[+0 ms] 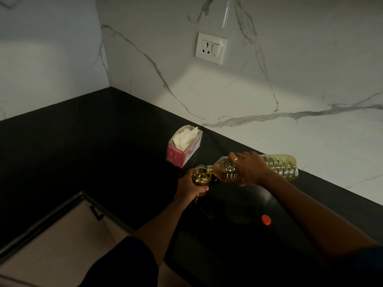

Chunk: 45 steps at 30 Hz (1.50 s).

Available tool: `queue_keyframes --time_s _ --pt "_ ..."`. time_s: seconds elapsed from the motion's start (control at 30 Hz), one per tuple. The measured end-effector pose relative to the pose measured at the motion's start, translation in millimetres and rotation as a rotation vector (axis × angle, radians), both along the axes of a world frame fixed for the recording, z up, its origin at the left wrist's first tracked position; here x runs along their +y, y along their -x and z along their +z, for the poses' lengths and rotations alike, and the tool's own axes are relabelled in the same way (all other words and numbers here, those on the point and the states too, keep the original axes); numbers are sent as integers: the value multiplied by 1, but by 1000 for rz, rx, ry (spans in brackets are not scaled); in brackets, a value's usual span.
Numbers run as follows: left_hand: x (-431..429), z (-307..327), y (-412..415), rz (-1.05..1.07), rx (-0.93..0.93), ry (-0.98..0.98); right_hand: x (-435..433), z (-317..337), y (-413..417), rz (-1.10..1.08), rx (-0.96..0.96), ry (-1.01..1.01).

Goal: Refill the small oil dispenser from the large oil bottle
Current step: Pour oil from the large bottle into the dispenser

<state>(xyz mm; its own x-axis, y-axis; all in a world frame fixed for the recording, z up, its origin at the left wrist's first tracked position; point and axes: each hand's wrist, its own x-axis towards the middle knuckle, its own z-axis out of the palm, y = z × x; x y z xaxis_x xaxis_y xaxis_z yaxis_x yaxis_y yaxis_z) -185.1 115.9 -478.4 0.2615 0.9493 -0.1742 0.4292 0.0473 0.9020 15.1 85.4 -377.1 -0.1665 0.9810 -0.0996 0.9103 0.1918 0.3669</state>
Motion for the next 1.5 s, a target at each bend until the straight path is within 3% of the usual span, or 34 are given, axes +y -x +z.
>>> queue_keyframes --time_s 1.5 --pt "-3 6 0 -6 13 7 1 -1 -1 2 -10 -5"
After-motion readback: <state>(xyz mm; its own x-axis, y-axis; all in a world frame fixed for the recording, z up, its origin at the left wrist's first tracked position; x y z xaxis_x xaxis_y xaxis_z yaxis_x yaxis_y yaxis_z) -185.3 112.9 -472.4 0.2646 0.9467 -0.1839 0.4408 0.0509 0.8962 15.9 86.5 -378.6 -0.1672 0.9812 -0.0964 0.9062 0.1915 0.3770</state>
